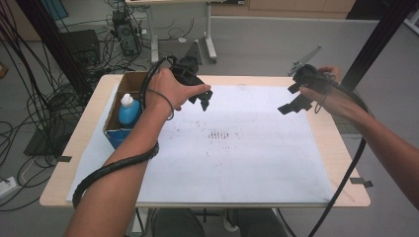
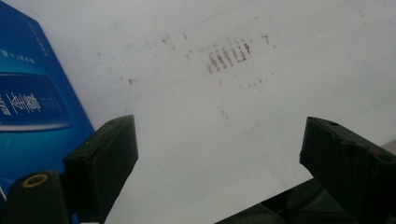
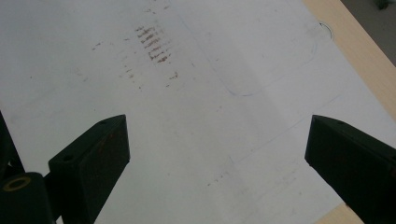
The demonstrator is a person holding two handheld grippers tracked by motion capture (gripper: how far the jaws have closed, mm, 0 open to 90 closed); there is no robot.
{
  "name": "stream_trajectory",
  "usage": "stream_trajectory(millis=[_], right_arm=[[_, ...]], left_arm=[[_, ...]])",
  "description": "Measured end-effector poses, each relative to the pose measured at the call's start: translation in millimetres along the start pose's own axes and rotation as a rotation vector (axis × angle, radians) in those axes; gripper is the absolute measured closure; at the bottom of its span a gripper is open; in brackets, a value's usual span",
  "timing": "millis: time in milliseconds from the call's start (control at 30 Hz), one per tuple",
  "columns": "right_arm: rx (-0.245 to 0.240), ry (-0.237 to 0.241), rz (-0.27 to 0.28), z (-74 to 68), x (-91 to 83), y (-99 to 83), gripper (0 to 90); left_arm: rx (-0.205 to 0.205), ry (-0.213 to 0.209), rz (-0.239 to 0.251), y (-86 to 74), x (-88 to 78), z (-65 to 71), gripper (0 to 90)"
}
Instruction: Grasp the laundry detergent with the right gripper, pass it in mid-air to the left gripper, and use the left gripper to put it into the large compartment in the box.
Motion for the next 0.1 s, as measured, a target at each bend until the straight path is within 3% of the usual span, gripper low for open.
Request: stream_trajectory(millis=[100], right_arm=[[0.002,-0.001,0.001,0.0,-0.8,-0.8,6.5]], left_arm=[[-0.001,0.001,-0.001,-0.3,-0.5,0.3,11.6]])
Point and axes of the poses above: each handheld gripper's, and its own axes: x roughly forward along the jaws, y roughly out of its top, z roughly to its right, the point moved 4 cm from there along x, roughly forward along the jaws, and after that the axes turned 7 degrees about -x, right-handed, at the moved point
